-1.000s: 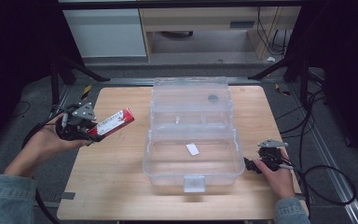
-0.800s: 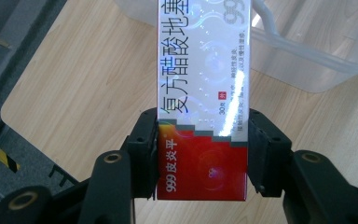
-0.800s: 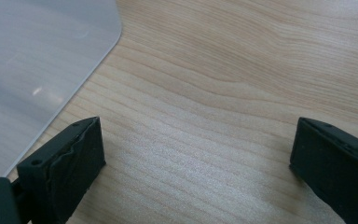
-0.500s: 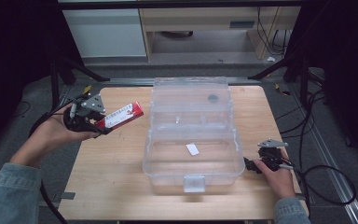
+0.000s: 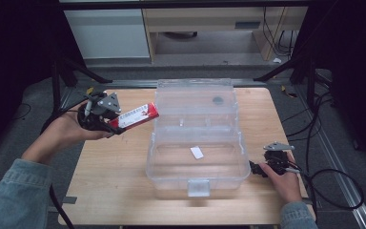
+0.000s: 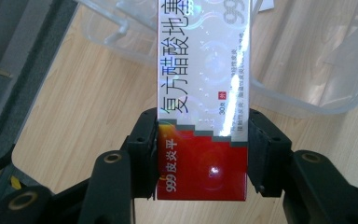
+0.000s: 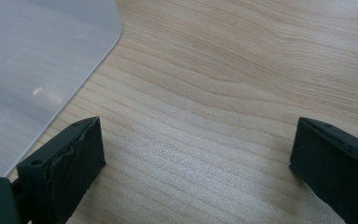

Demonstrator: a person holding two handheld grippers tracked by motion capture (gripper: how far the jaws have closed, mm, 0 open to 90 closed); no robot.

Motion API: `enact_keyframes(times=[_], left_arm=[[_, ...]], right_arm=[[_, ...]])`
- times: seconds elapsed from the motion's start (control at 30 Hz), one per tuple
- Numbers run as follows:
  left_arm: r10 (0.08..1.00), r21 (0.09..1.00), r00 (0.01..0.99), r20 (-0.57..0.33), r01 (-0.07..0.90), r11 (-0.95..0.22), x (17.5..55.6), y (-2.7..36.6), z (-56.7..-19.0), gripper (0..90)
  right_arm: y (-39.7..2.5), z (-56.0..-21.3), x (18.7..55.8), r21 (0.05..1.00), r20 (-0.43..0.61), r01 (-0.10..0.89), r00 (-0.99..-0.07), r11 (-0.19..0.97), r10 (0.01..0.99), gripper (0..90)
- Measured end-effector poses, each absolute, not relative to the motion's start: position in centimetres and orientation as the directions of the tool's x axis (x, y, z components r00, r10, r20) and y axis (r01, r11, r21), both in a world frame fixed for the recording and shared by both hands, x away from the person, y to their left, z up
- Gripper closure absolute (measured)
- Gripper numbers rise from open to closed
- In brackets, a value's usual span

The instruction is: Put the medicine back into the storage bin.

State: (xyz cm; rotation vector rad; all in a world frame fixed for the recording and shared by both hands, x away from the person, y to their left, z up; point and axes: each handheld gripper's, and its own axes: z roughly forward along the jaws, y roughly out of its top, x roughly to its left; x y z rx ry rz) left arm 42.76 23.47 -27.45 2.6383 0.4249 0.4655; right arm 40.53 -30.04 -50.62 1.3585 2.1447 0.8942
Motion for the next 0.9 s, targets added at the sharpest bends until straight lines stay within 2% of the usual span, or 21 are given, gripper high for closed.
enact_keyframes(times=[0.9], left_arm=[[0.193,0.382,0.95,0.244,0.088,-0.92,43.5,13.9,-28.9,51.3]], right_arm=[[-30.1,-50.6,40.6,0.723,-0.028,0.619,-0.419,0.308,0.907,3.2]])
